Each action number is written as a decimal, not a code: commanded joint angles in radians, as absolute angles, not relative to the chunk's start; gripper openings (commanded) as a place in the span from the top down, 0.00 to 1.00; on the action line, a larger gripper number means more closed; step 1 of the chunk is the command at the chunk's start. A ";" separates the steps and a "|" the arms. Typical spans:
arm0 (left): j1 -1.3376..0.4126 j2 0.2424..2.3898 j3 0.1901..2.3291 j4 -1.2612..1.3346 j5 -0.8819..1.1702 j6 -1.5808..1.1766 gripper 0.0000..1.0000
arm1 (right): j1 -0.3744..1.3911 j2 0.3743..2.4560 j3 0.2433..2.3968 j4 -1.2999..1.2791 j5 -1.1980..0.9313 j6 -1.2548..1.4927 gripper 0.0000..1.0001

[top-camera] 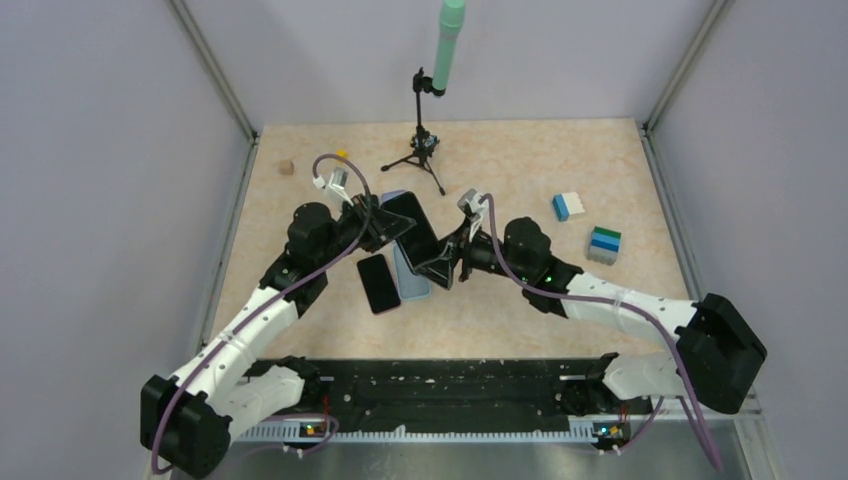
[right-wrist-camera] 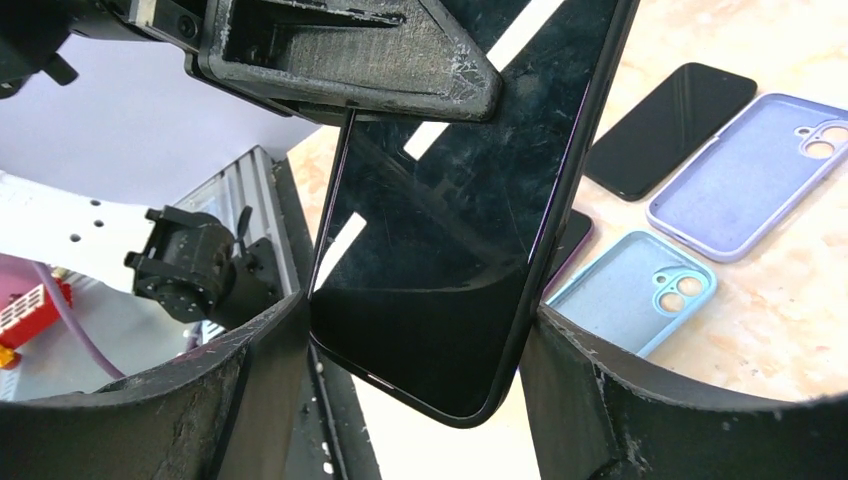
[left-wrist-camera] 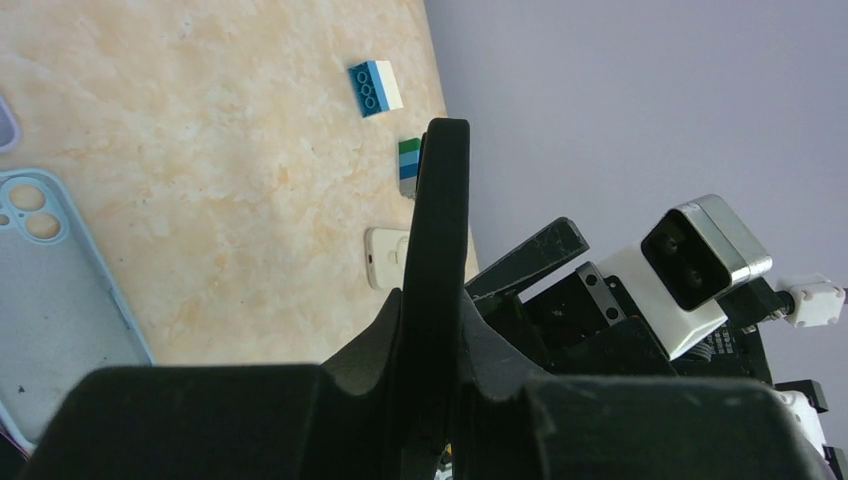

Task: Take the phone out of the phone case
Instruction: Remove the phone case from the phone.

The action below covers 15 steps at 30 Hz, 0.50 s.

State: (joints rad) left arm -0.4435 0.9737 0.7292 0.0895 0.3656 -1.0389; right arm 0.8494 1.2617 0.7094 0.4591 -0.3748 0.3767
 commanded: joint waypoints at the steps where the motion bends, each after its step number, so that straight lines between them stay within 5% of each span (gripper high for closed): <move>1: -0.461 0.959 0.807 0.266 0.379 -1.161 1.00 | 0.903 1.310 0.736 0.361 -0.322 0.270 0.29; 15: -0.462 0.958 0.807 0.257 0.372 -1.151 1.00 | 0.937 1.338 0.762 0.256 -0.149 0.220 0.27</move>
State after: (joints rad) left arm -0.4389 0.9752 0.7292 0.0490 0.3305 -0.9936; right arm 0.8898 1.2877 0.7429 0.3885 -0.2714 0.3141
